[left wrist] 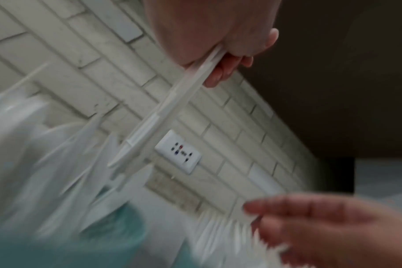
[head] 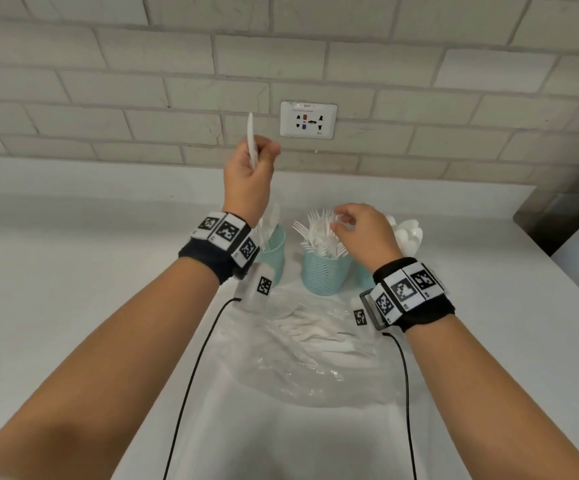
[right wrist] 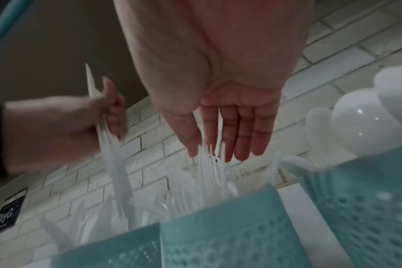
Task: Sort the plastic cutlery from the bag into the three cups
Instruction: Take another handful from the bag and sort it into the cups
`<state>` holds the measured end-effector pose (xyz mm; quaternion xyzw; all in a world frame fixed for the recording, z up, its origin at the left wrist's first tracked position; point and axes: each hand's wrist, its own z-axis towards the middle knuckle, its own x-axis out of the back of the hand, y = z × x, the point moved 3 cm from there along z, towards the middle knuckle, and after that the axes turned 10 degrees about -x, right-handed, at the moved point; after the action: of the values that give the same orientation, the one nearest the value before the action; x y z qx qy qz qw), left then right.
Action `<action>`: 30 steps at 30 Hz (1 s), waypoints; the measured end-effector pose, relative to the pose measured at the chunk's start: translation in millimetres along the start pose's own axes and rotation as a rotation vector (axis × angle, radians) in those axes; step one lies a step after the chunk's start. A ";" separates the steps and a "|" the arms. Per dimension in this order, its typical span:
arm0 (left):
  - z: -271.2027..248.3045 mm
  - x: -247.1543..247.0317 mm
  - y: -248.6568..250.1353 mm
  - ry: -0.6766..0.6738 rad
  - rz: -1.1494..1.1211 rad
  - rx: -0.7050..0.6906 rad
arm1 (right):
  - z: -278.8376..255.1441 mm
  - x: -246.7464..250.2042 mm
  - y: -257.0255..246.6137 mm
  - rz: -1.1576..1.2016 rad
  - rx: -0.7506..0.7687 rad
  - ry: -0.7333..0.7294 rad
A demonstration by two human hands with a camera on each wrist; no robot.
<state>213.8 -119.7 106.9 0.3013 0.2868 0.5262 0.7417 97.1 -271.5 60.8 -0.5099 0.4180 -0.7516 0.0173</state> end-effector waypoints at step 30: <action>-160.3 -7.1 3.1 -1.492 1.015 0.305 | -137.8 -26.3 40.6 -0.360 -0.012 -0.659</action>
<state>91.0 -102.4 5.1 0.7476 -0.3675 0.4142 0.3666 -14.1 -201.8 -3.2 -0.7898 0.2980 -0.5359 0.0153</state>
